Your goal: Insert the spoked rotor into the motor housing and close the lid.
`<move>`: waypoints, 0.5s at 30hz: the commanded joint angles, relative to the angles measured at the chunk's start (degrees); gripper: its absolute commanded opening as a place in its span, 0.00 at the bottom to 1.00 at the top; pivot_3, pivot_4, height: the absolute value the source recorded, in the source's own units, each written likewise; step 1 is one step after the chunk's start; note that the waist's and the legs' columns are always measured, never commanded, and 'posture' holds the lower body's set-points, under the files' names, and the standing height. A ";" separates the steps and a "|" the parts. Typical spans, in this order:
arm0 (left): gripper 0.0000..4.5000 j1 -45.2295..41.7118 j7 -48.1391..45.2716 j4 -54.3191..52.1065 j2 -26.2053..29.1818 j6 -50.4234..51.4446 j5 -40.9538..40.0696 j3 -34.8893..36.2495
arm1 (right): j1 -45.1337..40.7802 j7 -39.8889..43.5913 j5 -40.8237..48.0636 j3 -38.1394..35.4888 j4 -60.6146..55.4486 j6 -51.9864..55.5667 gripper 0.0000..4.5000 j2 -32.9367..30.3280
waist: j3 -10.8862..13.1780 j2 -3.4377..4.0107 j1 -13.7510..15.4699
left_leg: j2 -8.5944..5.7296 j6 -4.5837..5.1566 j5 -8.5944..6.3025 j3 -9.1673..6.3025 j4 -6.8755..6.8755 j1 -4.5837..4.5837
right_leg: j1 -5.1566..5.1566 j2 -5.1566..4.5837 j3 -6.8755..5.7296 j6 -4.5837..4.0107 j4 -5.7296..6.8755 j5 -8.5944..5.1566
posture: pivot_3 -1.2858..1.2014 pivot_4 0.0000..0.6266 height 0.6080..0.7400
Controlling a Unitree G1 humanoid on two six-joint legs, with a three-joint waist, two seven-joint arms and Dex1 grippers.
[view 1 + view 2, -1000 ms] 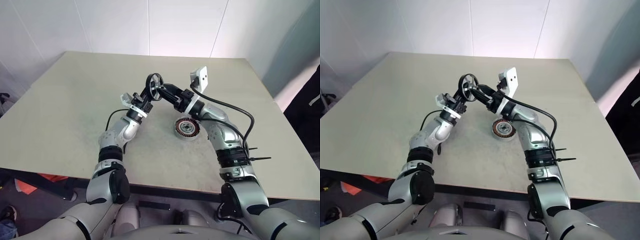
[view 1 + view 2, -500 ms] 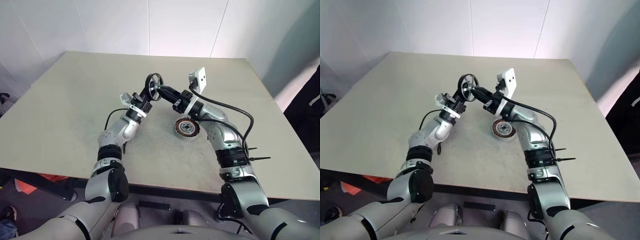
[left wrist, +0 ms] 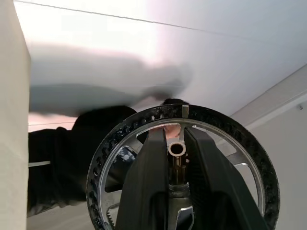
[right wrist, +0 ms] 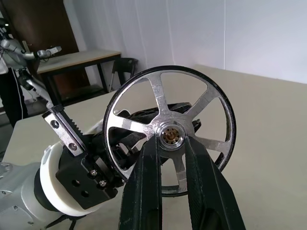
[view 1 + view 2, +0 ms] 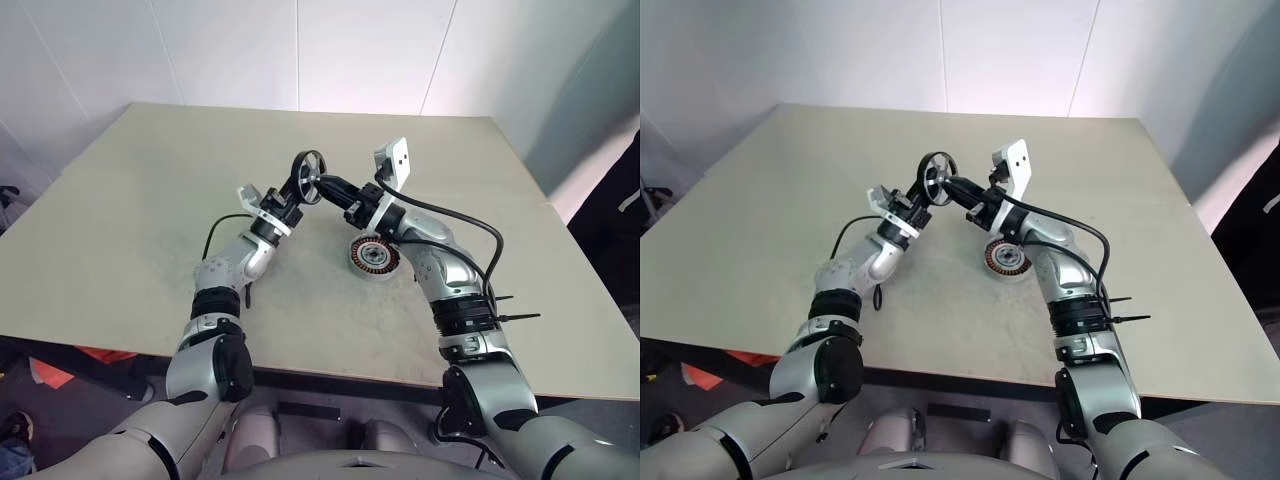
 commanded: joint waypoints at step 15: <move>0.64 -0.93 -1.52 -0.27 1.30 0.45 1.69 1.22 | -1.29 -0.73 -0.15 -0.46 -0.08 -1.22 0.08 -0.72 | 0.00 0.00 0.00 | 0.01 0.01 0.00 0.00 0.01 0.01 | 0.00 0.00 0.00 -0.01 0.02 0.00 | 0.52 0.00 1.00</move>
